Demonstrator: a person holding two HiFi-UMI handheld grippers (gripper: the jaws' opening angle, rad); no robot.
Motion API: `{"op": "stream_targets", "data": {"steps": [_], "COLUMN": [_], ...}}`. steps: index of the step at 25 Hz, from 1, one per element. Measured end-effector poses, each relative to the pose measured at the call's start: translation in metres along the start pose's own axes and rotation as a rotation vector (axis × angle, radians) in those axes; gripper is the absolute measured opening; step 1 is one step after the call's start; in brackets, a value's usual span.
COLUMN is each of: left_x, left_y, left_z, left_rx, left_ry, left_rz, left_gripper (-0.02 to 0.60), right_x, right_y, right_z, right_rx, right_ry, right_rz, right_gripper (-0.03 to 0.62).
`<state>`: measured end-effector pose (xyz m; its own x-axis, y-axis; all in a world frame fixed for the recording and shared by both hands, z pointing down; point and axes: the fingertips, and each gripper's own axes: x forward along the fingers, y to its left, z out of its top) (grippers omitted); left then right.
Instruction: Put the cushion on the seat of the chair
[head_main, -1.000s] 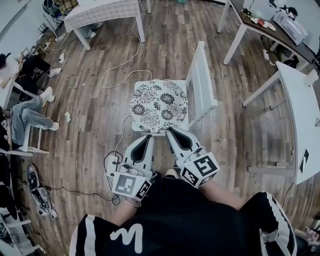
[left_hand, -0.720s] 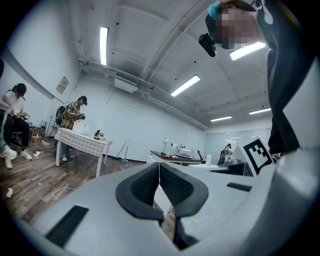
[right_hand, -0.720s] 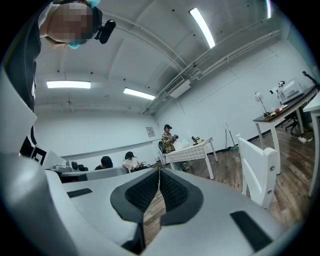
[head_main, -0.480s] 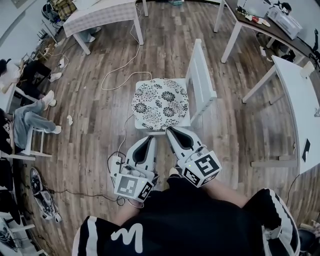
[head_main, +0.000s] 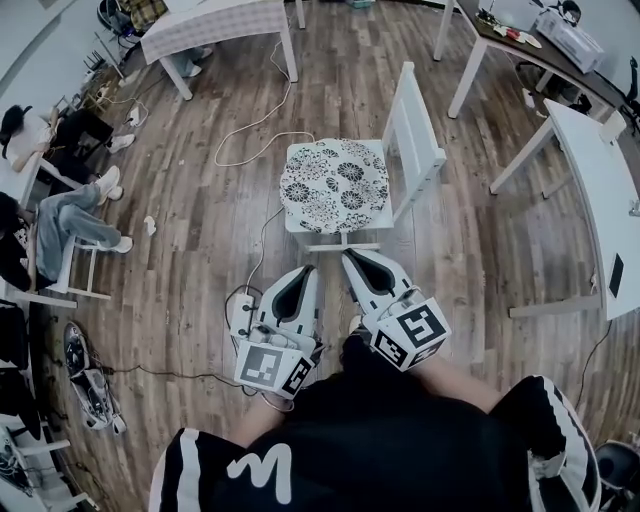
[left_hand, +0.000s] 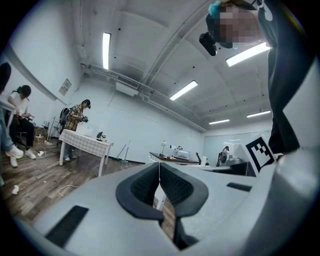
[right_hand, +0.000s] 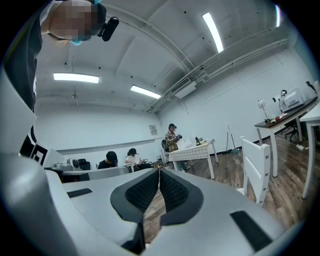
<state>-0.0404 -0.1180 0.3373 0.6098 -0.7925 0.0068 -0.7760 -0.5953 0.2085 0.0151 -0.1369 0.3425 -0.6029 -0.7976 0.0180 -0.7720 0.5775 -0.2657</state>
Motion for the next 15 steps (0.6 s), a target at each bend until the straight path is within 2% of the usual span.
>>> {"op": "stream_targets", "data": {"steps": [15], "left_x": [-0.12], "left_y": [-0.035], "left_z": [-0.007], "left_rx": [0.006], "left_ry": [-0.008], "left_rz": [-0.03], "left_gripper": [0.008], "right_x": [-0.068], "right_y": [0.101], "right_z": [-0.028], "right_rx": [0.0], "right_ry": [-0.036], "right_rz": [-0.028], "right_gripper": [0.025]}}
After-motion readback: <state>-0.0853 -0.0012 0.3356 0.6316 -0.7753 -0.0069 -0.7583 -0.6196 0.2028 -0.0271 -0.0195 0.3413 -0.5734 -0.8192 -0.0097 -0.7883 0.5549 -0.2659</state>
